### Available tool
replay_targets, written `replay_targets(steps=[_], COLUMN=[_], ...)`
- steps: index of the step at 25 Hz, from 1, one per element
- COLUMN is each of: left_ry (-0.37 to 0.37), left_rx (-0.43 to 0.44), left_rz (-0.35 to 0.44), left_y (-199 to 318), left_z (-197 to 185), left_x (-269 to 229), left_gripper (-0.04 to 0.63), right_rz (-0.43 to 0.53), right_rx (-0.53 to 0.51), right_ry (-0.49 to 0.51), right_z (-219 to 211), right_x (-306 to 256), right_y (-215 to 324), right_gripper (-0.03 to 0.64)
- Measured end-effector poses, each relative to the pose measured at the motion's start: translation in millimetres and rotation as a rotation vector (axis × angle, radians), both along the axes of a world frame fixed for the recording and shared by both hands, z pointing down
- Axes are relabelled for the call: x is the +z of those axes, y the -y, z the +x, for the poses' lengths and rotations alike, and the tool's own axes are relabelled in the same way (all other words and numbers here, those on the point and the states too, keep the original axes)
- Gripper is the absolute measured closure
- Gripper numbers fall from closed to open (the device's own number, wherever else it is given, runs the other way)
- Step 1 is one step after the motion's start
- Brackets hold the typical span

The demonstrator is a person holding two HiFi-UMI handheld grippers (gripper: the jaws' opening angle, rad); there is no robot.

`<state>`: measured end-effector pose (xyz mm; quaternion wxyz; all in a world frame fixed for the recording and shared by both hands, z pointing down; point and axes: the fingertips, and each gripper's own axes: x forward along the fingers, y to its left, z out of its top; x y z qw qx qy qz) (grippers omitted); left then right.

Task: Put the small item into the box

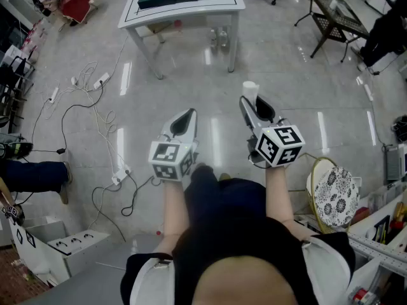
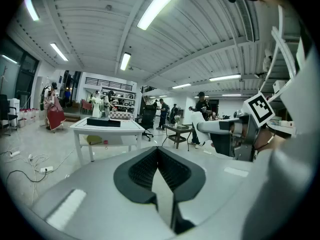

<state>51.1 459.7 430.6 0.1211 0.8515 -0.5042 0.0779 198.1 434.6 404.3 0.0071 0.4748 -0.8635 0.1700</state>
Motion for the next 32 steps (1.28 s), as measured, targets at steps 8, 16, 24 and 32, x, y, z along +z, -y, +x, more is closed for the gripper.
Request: replay_targets(steps=[8,16,24,32], left_ry=[-0.037,-0.106,-0.095,-0.088], left_rx=[-0.016,-0.036,-0.043,-0.038], left_rz=[-0.008,0.014,0.001,0.0], left_y=[-5,-13,-6,21], left_z=[2,3,3,2], left_x=[2,-4,4,2], left_gripper=[0.586,0.586,0.586,0.586], right_rz=[-0.006,0.009,0.024,0.026], right_rx=[-0.012,0.002,-0.026,-0.018], right_ry=[0.022,-0.005,0.008,-0.023], right_z=[3,7,4,1], right_x=[1,8,5,3], right_y=[-5,-9,-5,17], right_gripper=[0.486,0.488,0.491,0.491])
